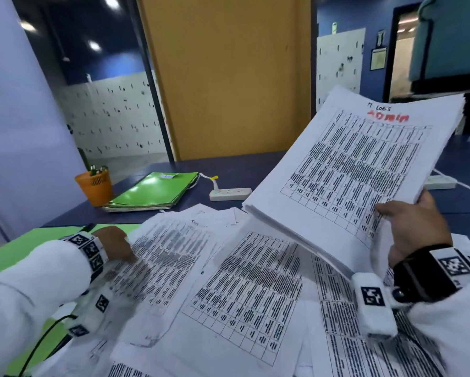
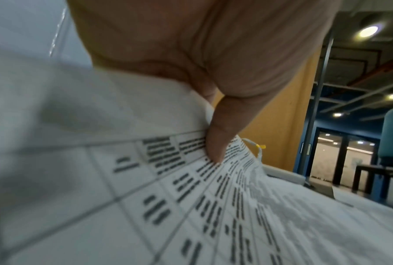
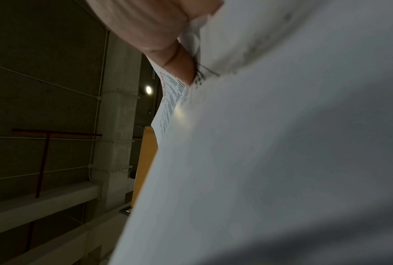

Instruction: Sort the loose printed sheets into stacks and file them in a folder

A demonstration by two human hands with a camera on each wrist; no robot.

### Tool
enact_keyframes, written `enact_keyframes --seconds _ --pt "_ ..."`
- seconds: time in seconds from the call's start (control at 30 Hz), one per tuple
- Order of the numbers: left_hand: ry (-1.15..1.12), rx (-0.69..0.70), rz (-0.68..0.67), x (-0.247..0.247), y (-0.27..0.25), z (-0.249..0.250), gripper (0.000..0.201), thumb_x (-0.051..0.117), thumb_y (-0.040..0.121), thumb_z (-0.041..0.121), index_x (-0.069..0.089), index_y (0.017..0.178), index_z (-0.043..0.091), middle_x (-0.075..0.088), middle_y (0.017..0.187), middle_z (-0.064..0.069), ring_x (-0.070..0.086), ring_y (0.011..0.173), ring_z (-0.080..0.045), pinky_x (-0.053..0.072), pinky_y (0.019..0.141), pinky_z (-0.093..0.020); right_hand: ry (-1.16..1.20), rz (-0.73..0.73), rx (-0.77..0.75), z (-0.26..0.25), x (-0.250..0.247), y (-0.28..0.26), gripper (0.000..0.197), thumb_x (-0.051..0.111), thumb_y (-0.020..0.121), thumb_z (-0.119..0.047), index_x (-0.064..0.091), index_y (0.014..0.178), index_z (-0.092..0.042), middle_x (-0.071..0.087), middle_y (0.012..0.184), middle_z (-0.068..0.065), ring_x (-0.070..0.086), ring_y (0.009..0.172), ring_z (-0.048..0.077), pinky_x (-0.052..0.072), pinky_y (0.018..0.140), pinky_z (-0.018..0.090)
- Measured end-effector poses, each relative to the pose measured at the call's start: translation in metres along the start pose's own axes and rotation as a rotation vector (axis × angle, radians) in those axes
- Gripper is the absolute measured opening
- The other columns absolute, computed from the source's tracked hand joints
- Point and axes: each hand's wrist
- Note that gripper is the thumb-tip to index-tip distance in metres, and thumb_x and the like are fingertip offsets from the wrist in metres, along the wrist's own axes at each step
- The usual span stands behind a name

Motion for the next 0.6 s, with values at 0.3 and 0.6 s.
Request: enact_keyframes --seconds 0.3,0.6 --pt "-0.248 0.155 0.226 -0.062 -0.003 -0.007 0.036 0.08 0.085 0.037 0.066 0.115 0.023 0.067 0.094 -0.002 0.064 0.091 -0.023 0.047 0.085 -0.032 0.156 -0.01 -0.008 -0.009 -0.009 0.003 0.07 0.063 0.082 -0.001 0.032 0.144 0.007 0.057 0.085 0.001 0.065 0.086 0.031 0.052 0.073 0.034" --pt "-0.744 0.366 0.002 -0.093 -0.04 0.027 0.074 0.094 0.055 0.062 0.073 0.111 0.019 0.077 0.106 -0.013 0.072 0.101 -0.037 0.055 0.098 -0.05 0.229 0.004 0.041 -0.005 -0.017 0.012 0.087 0.069 0.066 -0.016 0.036 0.145 0.0 0.062 0.094 0.005 0.063 0.077 0.02 0.055 0.076 0.034"
Point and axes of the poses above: each hand's wrist, its own y-axis towards the middle knuckle, its own x-axis out of the palm, z = x × y
